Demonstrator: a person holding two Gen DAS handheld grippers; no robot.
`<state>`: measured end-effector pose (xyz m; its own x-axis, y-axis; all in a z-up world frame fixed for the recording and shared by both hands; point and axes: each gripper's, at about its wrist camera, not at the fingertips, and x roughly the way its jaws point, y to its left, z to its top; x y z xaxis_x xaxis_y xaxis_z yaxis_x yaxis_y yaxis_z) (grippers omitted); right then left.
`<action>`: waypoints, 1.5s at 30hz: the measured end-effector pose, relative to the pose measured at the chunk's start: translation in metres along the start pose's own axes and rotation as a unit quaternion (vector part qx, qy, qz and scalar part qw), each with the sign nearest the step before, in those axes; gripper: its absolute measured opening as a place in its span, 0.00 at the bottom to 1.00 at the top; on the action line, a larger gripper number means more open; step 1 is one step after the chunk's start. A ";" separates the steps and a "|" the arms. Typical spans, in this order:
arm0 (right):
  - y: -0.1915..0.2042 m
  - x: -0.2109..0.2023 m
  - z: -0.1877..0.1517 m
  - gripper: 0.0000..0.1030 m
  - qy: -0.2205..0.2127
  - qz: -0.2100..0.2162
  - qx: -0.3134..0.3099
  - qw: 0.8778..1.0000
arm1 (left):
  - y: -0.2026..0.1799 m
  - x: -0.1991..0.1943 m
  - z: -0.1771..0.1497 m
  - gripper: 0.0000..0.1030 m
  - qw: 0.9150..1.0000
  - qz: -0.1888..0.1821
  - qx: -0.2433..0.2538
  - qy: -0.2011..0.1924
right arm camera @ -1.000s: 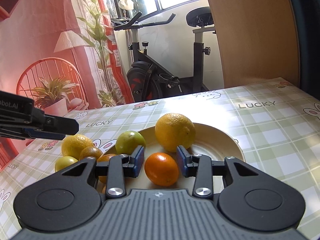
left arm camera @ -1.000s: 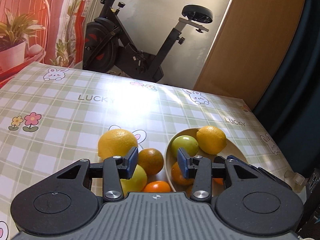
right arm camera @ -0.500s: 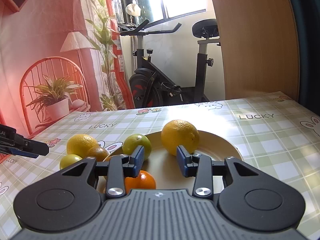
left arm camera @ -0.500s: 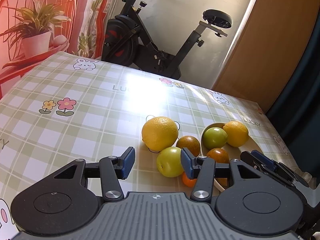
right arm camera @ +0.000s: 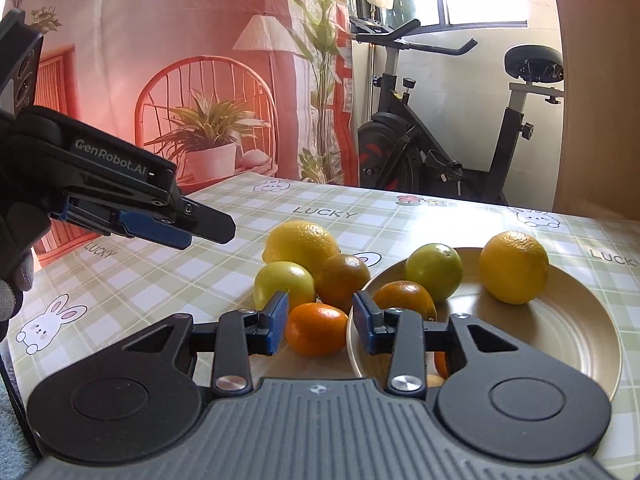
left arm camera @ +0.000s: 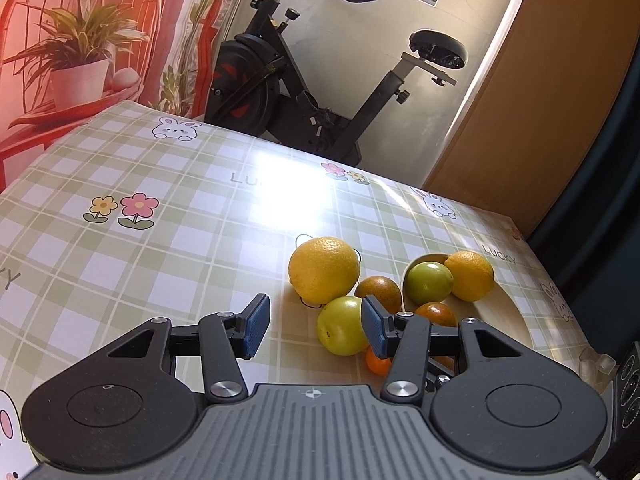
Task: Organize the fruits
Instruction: 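Move the open left gripper back to another small orange tangerine, then close the left gripper around the small tangerine and lift it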
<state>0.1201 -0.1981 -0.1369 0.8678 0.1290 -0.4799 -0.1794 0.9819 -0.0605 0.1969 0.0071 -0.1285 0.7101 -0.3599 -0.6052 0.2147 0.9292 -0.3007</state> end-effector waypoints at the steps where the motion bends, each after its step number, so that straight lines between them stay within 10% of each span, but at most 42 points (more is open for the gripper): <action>1: 0.000 0.004 0.001 0.38 0.004 -0.001 0.002 1.000 | 0.000 0.001 -0.001 0.51 1.000 -0.001 0.000 0.001; 45: 0.011 0.023 -0.006 0.46 0.087 0.051 -0.007 0.995 | -0.018 0.033 -0.038 0.50 0.995 -0.057 0.004 0.080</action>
<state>0.1355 -0.1849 -0.1544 0.7518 0.2016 -0.6279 -0.2707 0.9625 -0.0152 0.1908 -0.0245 -0.1711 0.5650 -0.4710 -0.6774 0.2938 0.8821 -0.3682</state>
